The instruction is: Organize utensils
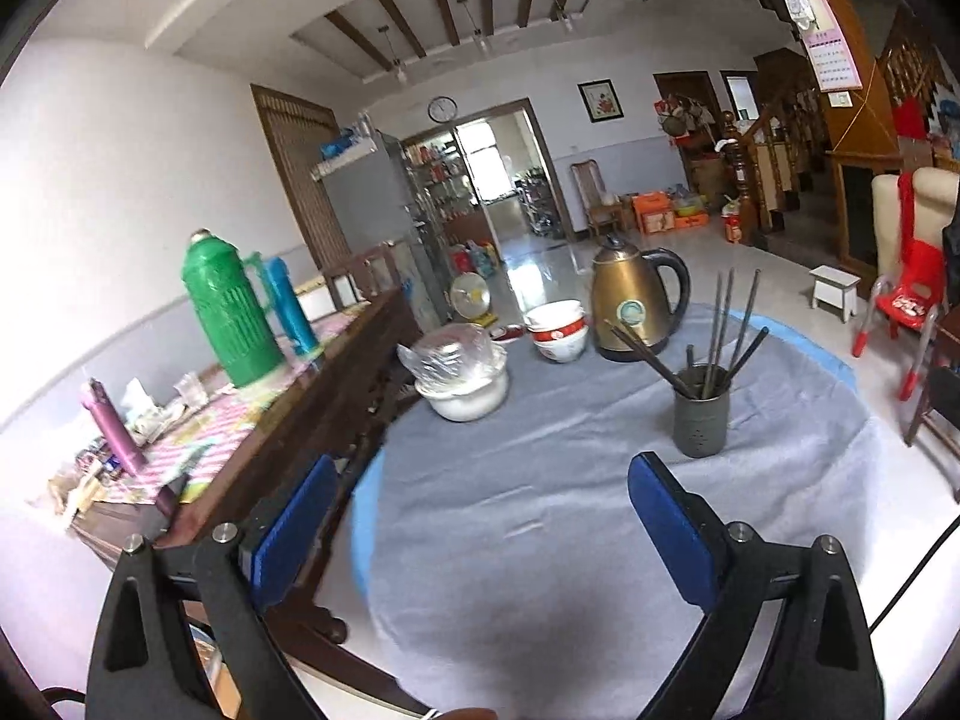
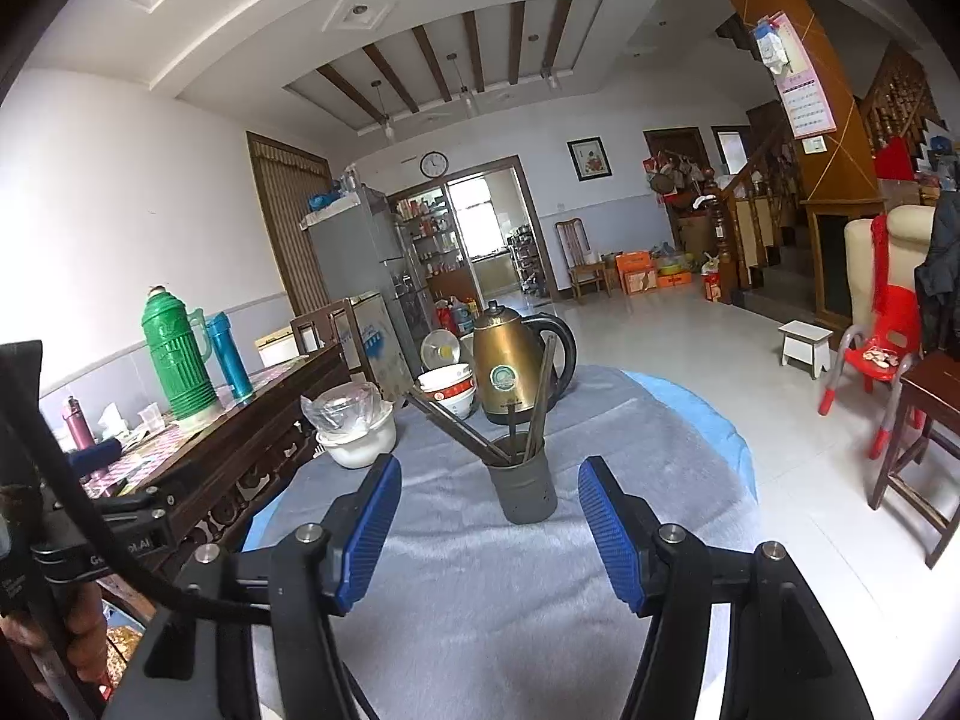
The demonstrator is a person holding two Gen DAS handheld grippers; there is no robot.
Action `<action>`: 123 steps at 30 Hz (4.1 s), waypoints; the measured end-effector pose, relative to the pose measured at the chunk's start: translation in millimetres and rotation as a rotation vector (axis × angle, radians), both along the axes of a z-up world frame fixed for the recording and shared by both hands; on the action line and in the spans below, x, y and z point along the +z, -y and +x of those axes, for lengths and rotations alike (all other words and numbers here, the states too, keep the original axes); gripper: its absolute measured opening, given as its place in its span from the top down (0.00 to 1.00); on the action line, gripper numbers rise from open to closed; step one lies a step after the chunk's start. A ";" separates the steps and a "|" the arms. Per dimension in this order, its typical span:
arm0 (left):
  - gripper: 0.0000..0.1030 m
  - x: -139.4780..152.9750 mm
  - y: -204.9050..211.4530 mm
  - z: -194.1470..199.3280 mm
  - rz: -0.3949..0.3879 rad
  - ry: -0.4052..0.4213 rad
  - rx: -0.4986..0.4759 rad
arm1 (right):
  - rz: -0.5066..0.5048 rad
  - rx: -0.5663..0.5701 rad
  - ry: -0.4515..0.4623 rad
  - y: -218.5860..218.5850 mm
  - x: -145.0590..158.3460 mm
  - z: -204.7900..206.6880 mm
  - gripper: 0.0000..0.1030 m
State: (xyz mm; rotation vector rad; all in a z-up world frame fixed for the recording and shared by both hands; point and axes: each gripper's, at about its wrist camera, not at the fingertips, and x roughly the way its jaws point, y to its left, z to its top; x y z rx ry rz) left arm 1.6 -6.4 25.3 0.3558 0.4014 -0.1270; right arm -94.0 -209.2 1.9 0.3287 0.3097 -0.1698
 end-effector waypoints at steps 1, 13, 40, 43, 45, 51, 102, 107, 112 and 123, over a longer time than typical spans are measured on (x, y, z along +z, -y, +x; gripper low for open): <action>0.05 1.1 -2.0 -2.6 0.005 0.007 0.003 | -0.004 0.001 0.001 -3.0 1.1 -1.8 0.36; 0.05 8.0 -22.2 -14.5 0.017 0.049 0.046 | -0.024 0.015 0.028 -23.0 9.5 -5.1 0.36; 0.05 -1.1 -47.7 -14.4 -0.007 0.040 0.095 | -0.022 0.054 0.021 -46.5 4.3 1.8 0.36; 0.05 -1.3 -47.9 -14.5 -0.004 0.042 0.096 | -0.022 0.055 0.020 -45.7 4.1 1.5 0.36; 0.05 -1.2 -47.8 -14.5 -0.005 0.040 0.094 | -0.020 0.053 0.021 -45.8 3.8 1.3 0.36; 0.05 -2.3 -49.2 -13.9 -0.005 0.039 0.094 | -0.017 0.053 0.021 -46.6 3.3 1.8 0.36; 0.04 -2.6 -53.6 -13.6 -0.008 0.042 0.092 | -0.012 0.058 0.017 -51.0 6.4 6.5 0.36; 0.04 -3.7 -53.4 -13.5 -0.008 0.039 0.090 | -0.011 0.058 0.017 -51.7 6.8 6.7 0.36; 0.04 -4.6 -53.7 -13.9 -0.007 0.039 0.092 | -0.012 0.059 0.018 -51.6 6.9 6.5 0.36; 0.04 -7.1 -55.0 -13.5 -0.008 0.036 0.092 | -0.010 0.060 0.016 -51.5 6.6 6.9 0.36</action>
